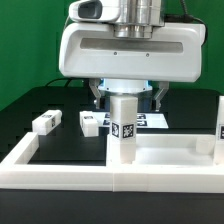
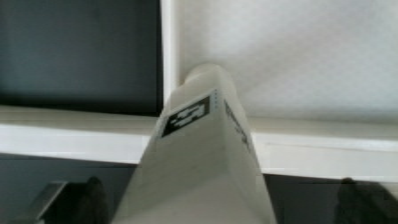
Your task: Assemble desk
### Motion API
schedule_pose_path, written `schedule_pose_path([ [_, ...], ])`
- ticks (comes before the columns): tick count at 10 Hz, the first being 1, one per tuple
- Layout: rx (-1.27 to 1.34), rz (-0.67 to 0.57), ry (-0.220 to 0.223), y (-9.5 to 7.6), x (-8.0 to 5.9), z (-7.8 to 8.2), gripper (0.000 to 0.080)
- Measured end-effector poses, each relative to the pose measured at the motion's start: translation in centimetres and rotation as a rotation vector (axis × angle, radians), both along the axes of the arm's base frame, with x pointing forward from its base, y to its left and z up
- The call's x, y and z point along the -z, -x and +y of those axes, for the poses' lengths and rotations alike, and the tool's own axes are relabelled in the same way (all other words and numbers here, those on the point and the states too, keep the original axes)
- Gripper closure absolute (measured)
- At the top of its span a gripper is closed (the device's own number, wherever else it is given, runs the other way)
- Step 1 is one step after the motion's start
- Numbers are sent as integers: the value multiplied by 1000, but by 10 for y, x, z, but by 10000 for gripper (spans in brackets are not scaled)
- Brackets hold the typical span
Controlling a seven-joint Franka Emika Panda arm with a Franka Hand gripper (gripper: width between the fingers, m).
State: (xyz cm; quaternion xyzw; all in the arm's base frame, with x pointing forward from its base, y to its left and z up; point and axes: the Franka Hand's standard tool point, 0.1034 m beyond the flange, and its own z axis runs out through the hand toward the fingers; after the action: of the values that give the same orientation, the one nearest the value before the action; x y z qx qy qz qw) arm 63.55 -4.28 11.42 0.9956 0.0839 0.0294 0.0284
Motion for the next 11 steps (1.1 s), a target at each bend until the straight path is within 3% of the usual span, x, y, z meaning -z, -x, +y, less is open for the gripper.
schedule_pose_path([
  [4,-243,11,17,-1,-1,-1,151],
  [7,-238,11,16,-1,0,-1,512],
  [11,-41,1,1,-1,0,-1,511],
])
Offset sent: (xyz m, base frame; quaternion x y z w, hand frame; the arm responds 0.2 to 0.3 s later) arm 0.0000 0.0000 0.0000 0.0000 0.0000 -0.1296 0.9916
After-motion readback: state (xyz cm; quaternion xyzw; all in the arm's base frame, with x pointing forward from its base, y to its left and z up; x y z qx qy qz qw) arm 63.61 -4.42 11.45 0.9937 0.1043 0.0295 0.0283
